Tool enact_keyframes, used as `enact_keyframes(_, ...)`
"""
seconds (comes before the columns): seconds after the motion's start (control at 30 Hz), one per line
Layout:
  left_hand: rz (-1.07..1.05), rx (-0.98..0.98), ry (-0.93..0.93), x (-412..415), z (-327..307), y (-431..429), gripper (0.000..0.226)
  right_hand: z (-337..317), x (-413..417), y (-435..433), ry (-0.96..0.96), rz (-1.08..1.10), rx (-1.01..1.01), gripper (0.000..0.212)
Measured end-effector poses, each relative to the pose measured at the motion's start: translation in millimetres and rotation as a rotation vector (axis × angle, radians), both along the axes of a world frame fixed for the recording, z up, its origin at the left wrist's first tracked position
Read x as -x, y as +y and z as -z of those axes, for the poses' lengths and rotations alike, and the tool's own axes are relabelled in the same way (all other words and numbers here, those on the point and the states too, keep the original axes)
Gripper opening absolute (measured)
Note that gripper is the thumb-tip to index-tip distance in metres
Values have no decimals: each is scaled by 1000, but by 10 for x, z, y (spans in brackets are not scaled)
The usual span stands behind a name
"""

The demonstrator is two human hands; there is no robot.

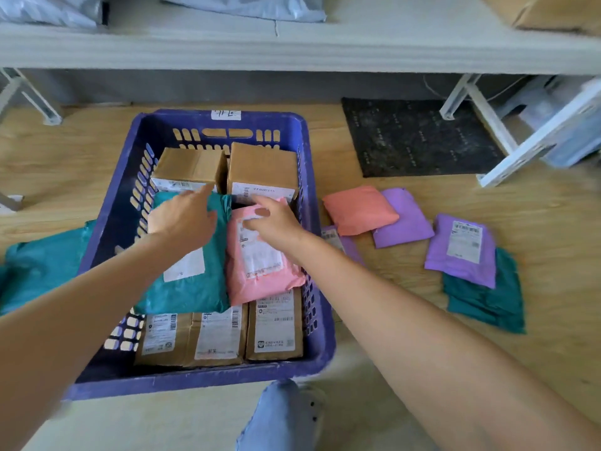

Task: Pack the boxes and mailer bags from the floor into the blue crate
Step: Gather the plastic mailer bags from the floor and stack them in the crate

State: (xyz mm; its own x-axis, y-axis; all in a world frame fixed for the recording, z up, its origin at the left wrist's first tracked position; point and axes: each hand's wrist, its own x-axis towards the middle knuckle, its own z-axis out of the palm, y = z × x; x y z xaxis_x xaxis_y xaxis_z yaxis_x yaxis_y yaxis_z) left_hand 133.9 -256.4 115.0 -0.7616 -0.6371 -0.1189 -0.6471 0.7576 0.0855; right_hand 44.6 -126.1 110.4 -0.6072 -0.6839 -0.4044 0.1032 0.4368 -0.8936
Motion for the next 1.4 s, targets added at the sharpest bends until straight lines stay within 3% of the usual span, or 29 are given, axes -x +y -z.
enact_keyframes(0.1,39,-14,187,320,-291,375,51,-173,289,299,37,134,68,57)
enact_keyframes(0.27,190,-74,348,856,-423,1061,52,-265,746,936,15,290,94,57)
enact_keyframes(0.5,164,-300,301,1331,-47,1880,54,150,1164,1703,98,381,10,56)
enact_keyframes(0.73,-88,-621,115,1619,732,2087,48,913,1301,2072,70,414,-73,51)
enact_keyframes(0.9,-343,-722,22,1752,1305,2082,56,1433,1367,2107,-39,427,-79,50)
enact_keyframes(0.97,-465,-763,9,1741,1498,2074,62,1611,1383,2108,-109,421,-91,59)
enact_keyframes(1.17,-690,-782,-15,1823,1871,2060,45,2039,1425,2013,-111,378,-246,59)
enact_keyframes(1.4,-841,-877,3,1869,2136,2106,39,2282,1400,1888,-146,380,-249,66)
